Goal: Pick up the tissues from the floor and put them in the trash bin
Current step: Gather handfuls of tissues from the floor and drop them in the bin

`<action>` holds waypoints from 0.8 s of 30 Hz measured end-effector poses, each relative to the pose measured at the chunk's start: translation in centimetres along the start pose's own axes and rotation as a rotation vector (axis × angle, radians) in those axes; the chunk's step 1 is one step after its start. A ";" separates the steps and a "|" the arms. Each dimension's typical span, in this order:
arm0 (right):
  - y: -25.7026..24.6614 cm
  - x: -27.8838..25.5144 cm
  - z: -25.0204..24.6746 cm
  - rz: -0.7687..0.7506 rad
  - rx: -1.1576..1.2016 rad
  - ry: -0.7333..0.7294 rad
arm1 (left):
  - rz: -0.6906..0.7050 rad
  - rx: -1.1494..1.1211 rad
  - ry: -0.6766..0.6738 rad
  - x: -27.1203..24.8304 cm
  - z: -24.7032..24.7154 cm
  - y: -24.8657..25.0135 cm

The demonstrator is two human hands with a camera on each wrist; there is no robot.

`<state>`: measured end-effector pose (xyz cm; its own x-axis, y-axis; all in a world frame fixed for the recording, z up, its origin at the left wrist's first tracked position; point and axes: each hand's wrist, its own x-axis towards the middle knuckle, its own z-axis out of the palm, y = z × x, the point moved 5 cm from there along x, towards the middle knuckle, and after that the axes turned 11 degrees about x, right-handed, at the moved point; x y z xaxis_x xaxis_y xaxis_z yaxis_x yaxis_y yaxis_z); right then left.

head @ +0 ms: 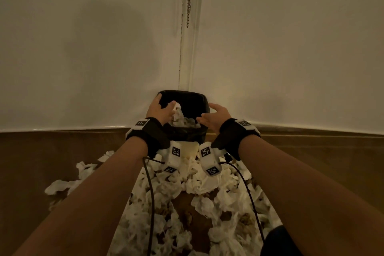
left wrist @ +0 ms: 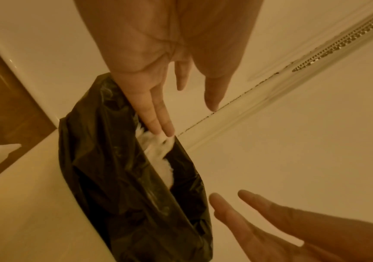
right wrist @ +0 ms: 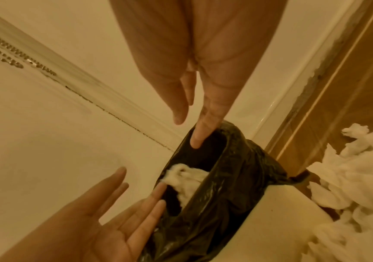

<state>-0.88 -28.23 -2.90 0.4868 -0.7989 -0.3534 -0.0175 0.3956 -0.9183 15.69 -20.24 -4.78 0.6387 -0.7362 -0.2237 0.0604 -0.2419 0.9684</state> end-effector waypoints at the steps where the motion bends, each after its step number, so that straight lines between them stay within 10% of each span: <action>1: -0.1 -0.2 -0.2 -0.016 -0.021 0.019 | -0.006 -0.026 0.013 -0.1 -0.2 0.0; 8: 0.5 -0.9 -2.9 0.000 -0.172 0.145 | 0.207 0.319 0.199 -3.6 -0.6 0.5; 16: 5.1 -1.4 -6.8 0.180 -0.927 0.035 | 0.194 1.064 -0.214 -7.2 6.1 -7.4; 24: 17.2 -5.5 -8.5 0.362 -0.956 -0.150 | 0.249 1.452 -0.488 -8.9 10.1 -17.0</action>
<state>-11.28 -20.83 -18.28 0.4173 -0.6129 -0.6709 -0.8394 0.0229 -0.5431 1.21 -15.98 -20.41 0.1985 -0.9071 -0.3711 -0.9595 -0.2571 0.1153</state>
